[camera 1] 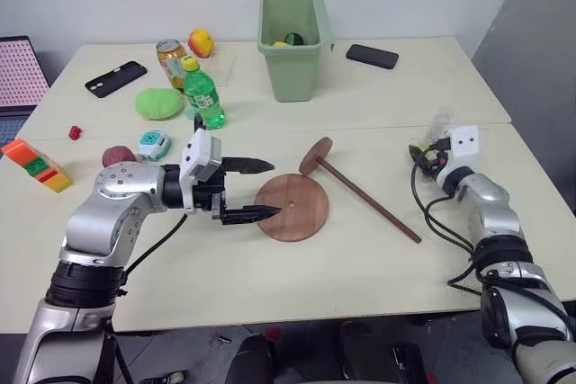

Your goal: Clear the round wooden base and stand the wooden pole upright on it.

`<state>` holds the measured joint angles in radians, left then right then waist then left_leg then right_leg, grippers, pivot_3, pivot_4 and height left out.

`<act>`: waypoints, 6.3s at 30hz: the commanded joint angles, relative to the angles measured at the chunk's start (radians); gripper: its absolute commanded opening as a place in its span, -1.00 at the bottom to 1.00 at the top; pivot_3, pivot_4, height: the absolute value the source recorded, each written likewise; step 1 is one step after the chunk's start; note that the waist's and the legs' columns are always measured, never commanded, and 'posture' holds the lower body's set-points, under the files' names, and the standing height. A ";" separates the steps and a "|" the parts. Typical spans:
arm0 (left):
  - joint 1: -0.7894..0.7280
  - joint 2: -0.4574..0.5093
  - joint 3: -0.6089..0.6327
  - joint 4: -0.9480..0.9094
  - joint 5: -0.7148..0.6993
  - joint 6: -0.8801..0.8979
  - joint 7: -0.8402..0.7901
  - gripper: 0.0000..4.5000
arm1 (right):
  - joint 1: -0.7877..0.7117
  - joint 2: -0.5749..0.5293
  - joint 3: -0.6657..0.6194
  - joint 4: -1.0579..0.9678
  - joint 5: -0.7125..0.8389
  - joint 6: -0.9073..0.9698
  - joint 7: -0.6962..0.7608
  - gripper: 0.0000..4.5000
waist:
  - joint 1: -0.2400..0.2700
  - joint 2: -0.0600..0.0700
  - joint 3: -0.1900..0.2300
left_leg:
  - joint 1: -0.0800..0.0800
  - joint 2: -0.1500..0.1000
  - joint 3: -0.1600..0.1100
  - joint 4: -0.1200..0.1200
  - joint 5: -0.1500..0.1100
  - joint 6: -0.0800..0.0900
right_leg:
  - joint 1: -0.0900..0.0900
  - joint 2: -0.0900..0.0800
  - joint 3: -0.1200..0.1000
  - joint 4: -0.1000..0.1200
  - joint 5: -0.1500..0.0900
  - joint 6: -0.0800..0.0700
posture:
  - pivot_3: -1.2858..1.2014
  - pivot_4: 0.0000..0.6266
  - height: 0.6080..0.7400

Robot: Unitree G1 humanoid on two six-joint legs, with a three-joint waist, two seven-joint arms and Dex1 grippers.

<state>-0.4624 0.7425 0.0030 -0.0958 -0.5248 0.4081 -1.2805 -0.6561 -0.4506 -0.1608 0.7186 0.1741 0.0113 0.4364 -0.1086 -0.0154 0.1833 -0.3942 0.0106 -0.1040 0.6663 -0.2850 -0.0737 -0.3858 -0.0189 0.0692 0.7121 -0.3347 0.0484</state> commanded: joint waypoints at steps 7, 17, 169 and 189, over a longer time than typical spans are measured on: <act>-0.030 0.032 0.008 -0.005 0.008 -0.021 -0.034 1.00 | 0.344 -0.276 -0.040 -0.787 0.222 0.565 0.215 0.99 | 0.030 0.001 0.000 | -0.003 0.000 -0.003 0.000 0.000 0.000 | -0.001 0.000 -0.002 -0.002 0.000 0.000 | 0.03 -0.52 1.00; -0.073 0.039 -0.038 0.043 0.070 -0.088 -0.095 1.00 | -0.095 -0.467 0.358 -0.934 0.356 1.270 0.377 0.99 | 0.023 0.003 0.000 | 0.002 0.001 -0.002 0.000 -0.002 0.004 | 0.002 0.002 0.000 0.000 0.000 0.000 | 0.03 -0.52 1.00; 0.023 0.153 -0.020 0.038 0.104 -0.141 -0.150 1.00 | 0.290 0.204 0.354 -0.844 0.130 0.231 0.336 -0.40 | 0.028 0.001 -0.001 | 0.010 0.000 -0.004 -0.003 -0.001 0.003 | 0.009 0.001 -0.003 -0.002 0.000 0.000 | 0.03 -0.52 1.00; 0.025 0.170 0.033 -0.027 0.026 -0.029 -0.123 1.00 | 0.434 -0.424 0.044 -1.224 0.395 0.588 0.582 -0.30 | 0.037 0.000 0.001 | 0.009 0.000 -0.005 -0.004 -0.002 0.004 | 0.012 0.001 -0.004 -0.009 0.000 0.000 | 0.03 -0.52 1.00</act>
<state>-0.4240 0.8868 -0.0139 -0.0903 -0.4683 0.3649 -1.4061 -0.2237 -0.8507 -0.0791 -0.4806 0.5466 0.6055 0.9882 -0.0711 -0.0157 0.1841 -0.3856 0.0110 -0.1087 0.6624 -0.2867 -0.0698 -0.3741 -0.0183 0.0649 0.7034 -0.3349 0.0482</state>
